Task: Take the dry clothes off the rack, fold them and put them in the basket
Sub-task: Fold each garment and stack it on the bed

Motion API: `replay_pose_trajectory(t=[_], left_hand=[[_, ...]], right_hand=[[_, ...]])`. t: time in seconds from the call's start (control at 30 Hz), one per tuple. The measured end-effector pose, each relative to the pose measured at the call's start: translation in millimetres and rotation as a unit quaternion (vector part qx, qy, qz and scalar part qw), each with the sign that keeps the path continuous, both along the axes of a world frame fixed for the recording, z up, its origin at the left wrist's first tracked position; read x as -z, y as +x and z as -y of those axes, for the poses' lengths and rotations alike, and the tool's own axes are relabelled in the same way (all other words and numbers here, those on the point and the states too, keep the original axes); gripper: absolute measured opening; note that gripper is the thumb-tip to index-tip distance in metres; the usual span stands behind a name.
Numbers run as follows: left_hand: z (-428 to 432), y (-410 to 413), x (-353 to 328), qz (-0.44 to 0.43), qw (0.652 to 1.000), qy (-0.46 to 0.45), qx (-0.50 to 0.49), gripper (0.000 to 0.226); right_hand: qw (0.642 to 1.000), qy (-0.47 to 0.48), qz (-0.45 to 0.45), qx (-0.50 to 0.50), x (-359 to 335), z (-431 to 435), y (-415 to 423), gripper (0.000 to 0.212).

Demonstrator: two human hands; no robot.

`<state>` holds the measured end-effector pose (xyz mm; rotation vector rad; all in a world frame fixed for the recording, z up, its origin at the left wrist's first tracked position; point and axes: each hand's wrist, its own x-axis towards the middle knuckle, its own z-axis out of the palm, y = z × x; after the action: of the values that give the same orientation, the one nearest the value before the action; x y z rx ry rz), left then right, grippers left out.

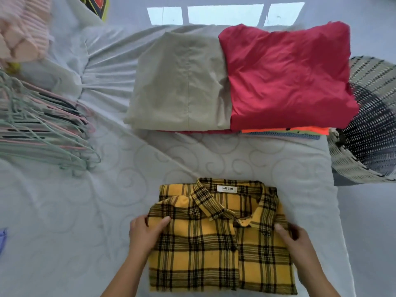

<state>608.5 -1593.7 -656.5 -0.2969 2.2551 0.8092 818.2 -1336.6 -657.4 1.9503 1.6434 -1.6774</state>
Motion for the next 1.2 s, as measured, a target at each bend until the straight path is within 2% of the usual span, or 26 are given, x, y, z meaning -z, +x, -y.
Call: replay_pose_trajectory(t=[0.07,0.13,0.2,0.23,0.33,0.37,0.43,0.47,0.57,0.6,0.67,0.73,0.77,0.8,0.83,0.87,0.9,0.93,0.97,1.03,1.1,1.2], left_hand=[[-4,3,-6,0.113,0.989,0.072,-0.069,0.048],[-14,8,-14,0.219,0.965,0.123,-0.080,0.072],[-22,11,-23,0.251,0.954,0.151,-0.058,0.096],[-26,11,-28,0.242,0.955,0.161,-0.051,0.102],[-40,9,-47,0.150,0.969,0.186,-0.054,0.104],[-48,8,-56,0.125,0.968,0.210,-0.052,0.101],[-71,3,-81,0.096,0.958,0.263,-0.062,0.092],[-86,-2,-98,0.084,0.949,0.294,-0.075,0.084],[-139,-26,-147,0.048,0.915,0.394,-0.068,0.079],[-159,-36,-159,0.034,0.907,0.416,-0.061,0.076],[-202,-59,-178,0.010,0.897,0.438,-0.063,0.047],[-249,-84,-193,-0.011,0.903,0.426,-0.056,0.030],[-271,-98,-199,-0.019,0.907,0.417,-0.048,0.034],[-291,-111,-200,-0.035,0.915,0.400,-0.041,0.042],[-306,-122,-196,-0.073,0.937,0.341,-0.027,0.055],[-315,-128,-185,-0.136,0.966,0.220,0.017,0.068],[-319,-128,-172,-0.204,0.972,0.077,0.091,0.077],[-322,-122,-156,-0.255,0.952,-0.012,0.170,0.078],[-324,-110,-141,-0.273,0.928,-0.043,0.248,0.074],[-325,-88,-109,-0.227,0.911,-0.036,0.343,0.060],[-323,-77,-89,-0.188,0.913,-0.063,0.356,0.053],[-321,-83,-80,-0.177,0.936,-0.059,0.300,0.056]], right_hand=[[0.999,-0.037,0.004,-0.008,-1,3,2,0.075],[0.995,-0.099,-0.003,-0.004,-4,5,-3,0.086],[0.989,-0.145,-0.026,0.012,-12,8,-10,0.087],[0.989,-0.139,-0.034,0.021,-16,8,-13,0.086],[0.993,-0.075,-0.085,0.023,-35,0,-17,0.114],[0.992,-0.064,-0.100,0.032,-46,-11,-18,0.110],[0.991,-0.038,-0.121,0.043,-85,-40,-27,0.078],[0.988,-0.025,-0.143,0.045,-104,-58,-32,0.071],[0.968,0.028,-0.249,0.015,-172,-114,-49,0.075],[0.959,0.048,-0.278,-0.011,-188,-133,-55,0.069],[0.946,0.079,-0.312,-0.036,-215,-177,-74,0.044],[0.942,0.110,-0.314,-0.034,-230,-226,-100,0.016],[0.945,0.132,-0.298,-0.036,-229,-251,-113,0.018],[0.947,0.152,-0.279,-0.046,-228,-272,-127,0.030],[0.953,0.169,-0.241,-0.070,-223,-288,-138,0.052],[0.957,0.208,-0.173,-0.102,-213,-296,-148,0.073],[0.949,0.259,-0.117,-0.136,-203,-298,-156,0.084],[0.929,0.314,-0.077,-0.181,-189,-294,-161,0.083],[0.900,0.361,-0.048,-0.239,-172,-284,-164,0.078],[0.847,0.385,0.006,-0.366,-140,-263,-166,0.066],[0.835,0.343,0.045,-0.428,-112,-249,-163,0.059],[0.831,0.356,0.058,-0.424,-95,-237,-162,0.057]])
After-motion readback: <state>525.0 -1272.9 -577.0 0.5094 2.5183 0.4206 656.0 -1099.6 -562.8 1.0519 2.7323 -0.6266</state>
